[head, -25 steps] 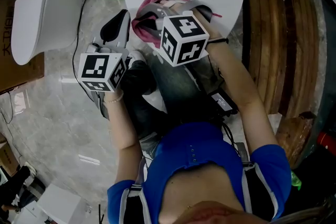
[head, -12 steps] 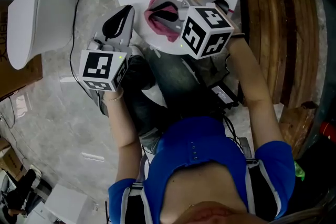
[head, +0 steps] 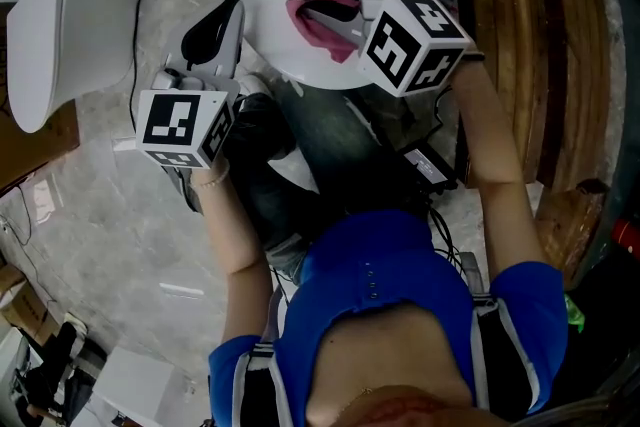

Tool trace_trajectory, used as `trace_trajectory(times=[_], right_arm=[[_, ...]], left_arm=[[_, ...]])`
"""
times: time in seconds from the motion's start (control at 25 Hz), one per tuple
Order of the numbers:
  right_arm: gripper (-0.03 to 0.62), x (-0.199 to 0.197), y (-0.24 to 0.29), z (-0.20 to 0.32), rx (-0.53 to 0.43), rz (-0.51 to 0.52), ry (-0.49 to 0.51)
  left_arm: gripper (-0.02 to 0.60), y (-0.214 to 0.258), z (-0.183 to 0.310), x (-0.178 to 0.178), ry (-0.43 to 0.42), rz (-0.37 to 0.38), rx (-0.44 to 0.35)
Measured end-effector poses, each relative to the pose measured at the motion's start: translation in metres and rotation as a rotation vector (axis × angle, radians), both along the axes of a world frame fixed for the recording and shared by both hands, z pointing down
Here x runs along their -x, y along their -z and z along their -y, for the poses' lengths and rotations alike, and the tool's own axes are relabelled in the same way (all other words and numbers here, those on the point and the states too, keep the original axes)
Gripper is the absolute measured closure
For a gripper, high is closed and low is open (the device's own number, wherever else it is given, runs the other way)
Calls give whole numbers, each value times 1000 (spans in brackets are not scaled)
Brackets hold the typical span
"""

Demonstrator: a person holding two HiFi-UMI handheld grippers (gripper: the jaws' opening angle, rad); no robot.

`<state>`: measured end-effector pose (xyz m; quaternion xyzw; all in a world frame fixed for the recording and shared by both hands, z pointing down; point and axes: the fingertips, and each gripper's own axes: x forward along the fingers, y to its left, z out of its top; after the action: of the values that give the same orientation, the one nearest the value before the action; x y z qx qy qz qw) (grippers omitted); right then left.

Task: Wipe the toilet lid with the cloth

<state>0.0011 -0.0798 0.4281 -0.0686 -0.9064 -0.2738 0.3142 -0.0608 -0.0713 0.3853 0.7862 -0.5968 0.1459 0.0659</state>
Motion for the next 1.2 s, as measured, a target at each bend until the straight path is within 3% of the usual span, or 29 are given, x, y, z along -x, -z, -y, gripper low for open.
trace_trajectory(times=[1.2], right_arm=[[585,-56,1,23,32,35,-132]], left_arm=[[578,-2,1,-6,-26,8,6]])
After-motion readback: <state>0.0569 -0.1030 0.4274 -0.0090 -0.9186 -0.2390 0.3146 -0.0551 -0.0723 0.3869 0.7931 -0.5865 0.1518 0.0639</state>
